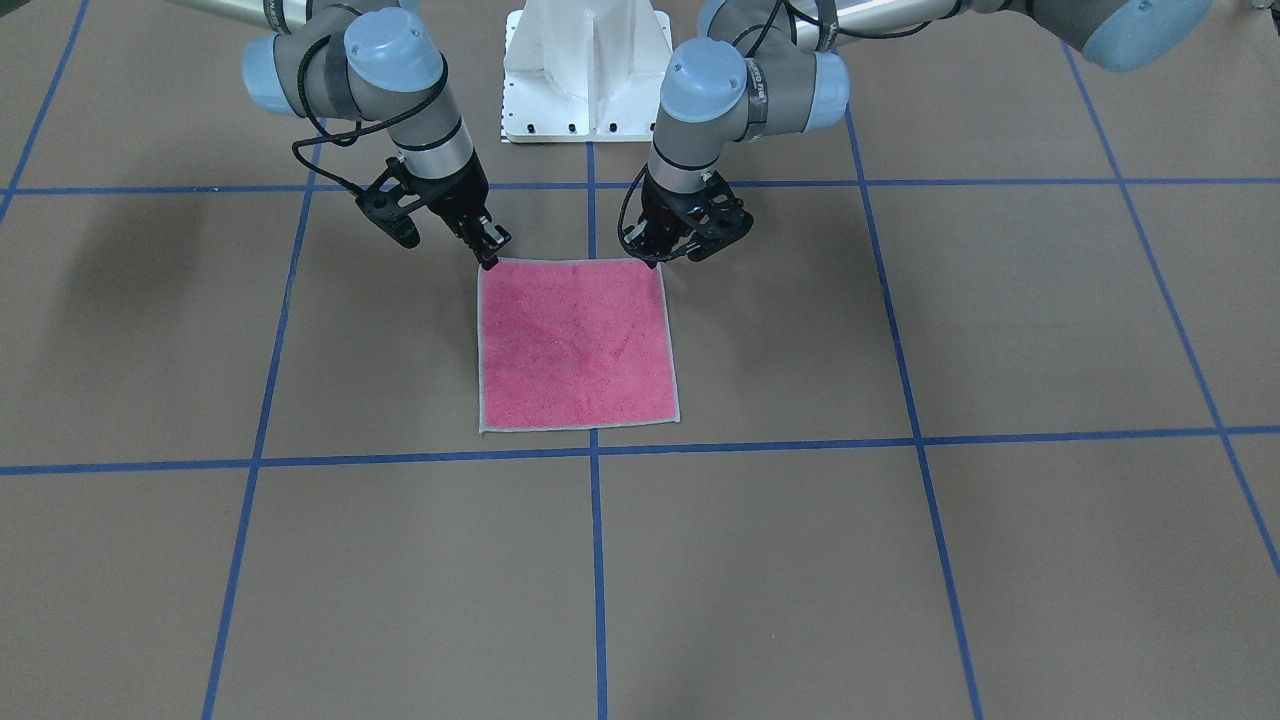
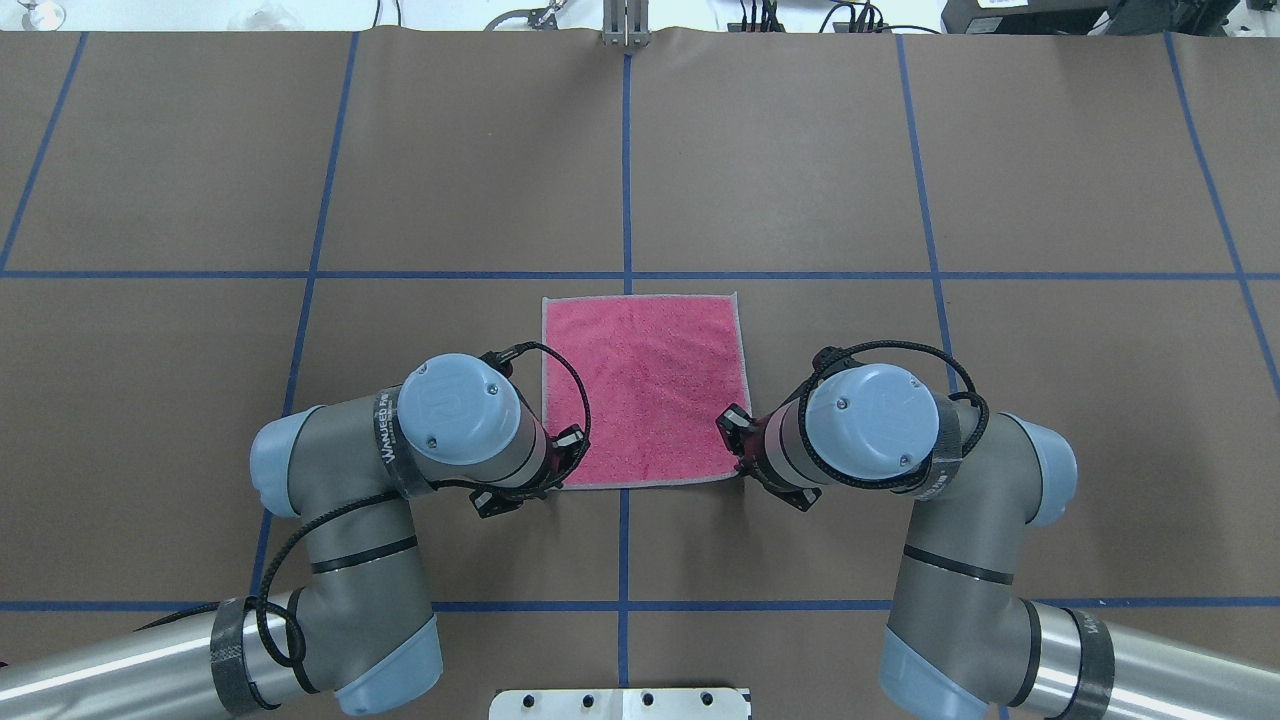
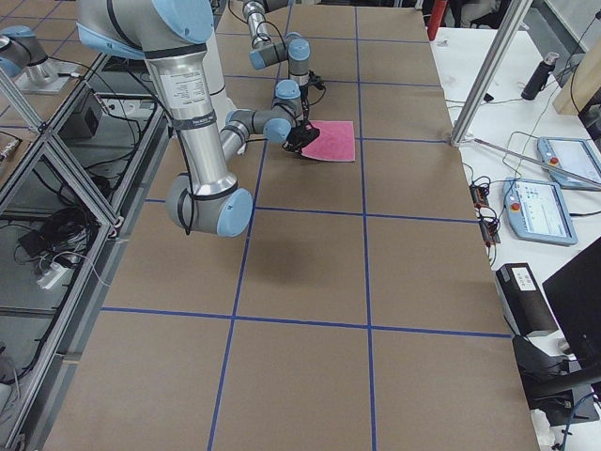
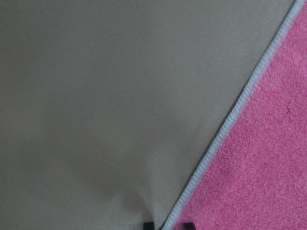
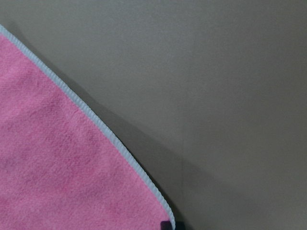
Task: Fold towel twice with both arms
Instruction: 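Close both grippers on the two near corners of the towel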
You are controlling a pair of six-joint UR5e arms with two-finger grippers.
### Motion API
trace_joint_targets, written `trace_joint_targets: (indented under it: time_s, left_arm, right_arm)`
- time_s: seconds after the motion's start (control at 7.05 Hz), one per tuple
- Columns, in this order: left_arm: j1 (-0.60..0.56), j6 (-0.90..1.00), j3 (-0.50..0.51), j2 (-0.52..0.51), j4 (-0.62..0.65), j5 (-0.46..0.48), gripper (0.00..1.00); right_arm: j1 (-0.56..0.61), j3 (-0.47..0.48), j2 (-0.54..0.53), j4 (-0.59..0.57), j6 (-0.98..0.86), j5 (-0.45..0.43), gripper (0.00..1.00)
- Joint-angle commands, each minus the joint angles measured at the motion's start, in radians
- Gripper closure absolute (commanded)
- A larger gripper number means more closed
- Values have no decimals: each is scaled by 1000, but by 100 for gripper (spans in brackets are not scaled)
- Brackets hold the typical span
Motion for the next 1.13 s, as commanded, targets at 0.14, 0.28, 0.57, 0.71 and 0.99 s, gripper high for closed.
trace_joint_targets:
  time_s: [0.14, 0.28, 0.57, 0.71, 0.99]
  left_arm:
    - [-2, -1, -11, 0, 3, 0, 100]
    - [-5, -1, -17, -3, 3, -2, 100]
    - [-6, -4, -52, -3, 6, -5, 100]
    - [-6, -6, -57, 3, 6, -5, 100]
    - [-2, -6, -108, 27, 12, -9, 100]
  right_arm:
    - [0, 0, 0, 0, 0, 0, 100]
    - [0, 0, 0, 0, 0, 0, 100]
    - [3, 11, -2, 0, 0, 3, 100]
    - [3, 17, -12, 0, 0, 3, 100]
    - [3, 75, -40, 0, 3, 5, 100]
